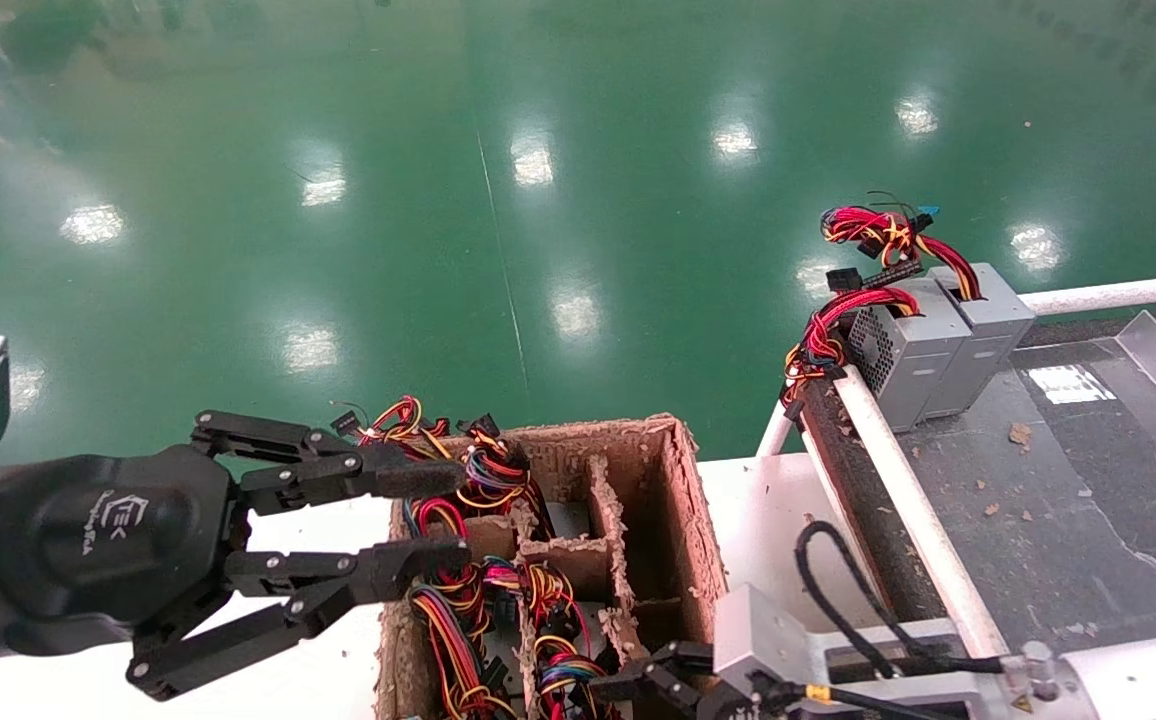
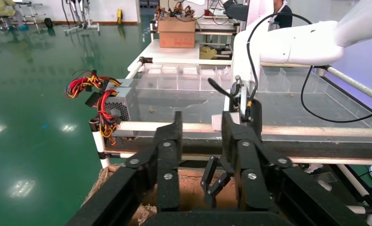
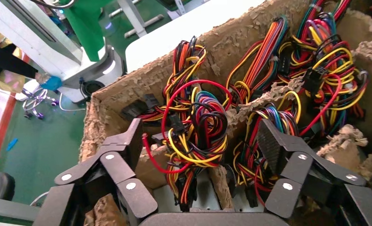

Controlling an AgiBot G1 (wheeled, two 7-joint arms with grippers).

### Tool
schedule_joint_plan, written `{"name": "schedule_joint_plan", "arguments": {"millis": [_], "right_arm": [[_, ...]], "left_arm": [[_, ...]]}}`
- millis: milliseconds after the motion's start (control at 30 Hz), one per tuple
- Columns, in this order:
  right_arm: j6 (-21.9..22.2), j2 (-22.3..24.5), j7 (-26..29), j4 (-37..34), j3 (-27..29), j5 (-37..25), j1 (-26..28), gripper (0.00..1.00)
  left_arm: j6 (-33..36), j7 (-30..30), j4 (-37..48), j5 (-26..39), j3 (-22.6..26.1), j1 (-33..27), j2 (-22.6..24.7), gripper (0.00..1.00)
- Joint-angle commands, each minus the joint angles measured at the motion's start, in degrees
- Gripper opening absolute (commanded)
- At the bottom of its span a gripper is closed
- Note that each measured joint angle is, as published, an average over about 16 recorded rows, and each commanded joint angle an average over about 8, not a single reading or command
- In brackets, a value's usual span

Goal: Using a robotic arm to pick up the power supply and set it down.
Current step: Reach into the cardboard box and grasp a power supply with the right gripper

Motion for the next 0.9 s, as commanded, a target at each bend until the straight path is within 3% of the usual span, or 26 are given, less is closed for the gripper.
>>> {"name": "schedule_joint_plan", "arguments": {"millis": [33,533,900], "right_arm": [[0.46,-0.55,0.04,-0.06,-0.34,-0.67,-0.01,0.00],[1.76,-2.06,0.24,-0.80,-0.82,-1.29,-0.50,0.00],[0.27,-1.22,-0.68,-0.05,0.36,1.67,-1.09,0.00]], "left_arm": [[0.00,0.00,0.00,0.00,0.00,0.00,0.00,1.00],[-0.01,0.01,0.00,-0.02,0.02,-0.01,-0.01,1.00],[-0.02,0.02,0.00,-0.03,0.04,-0.01,-0.02,1.00]]}}
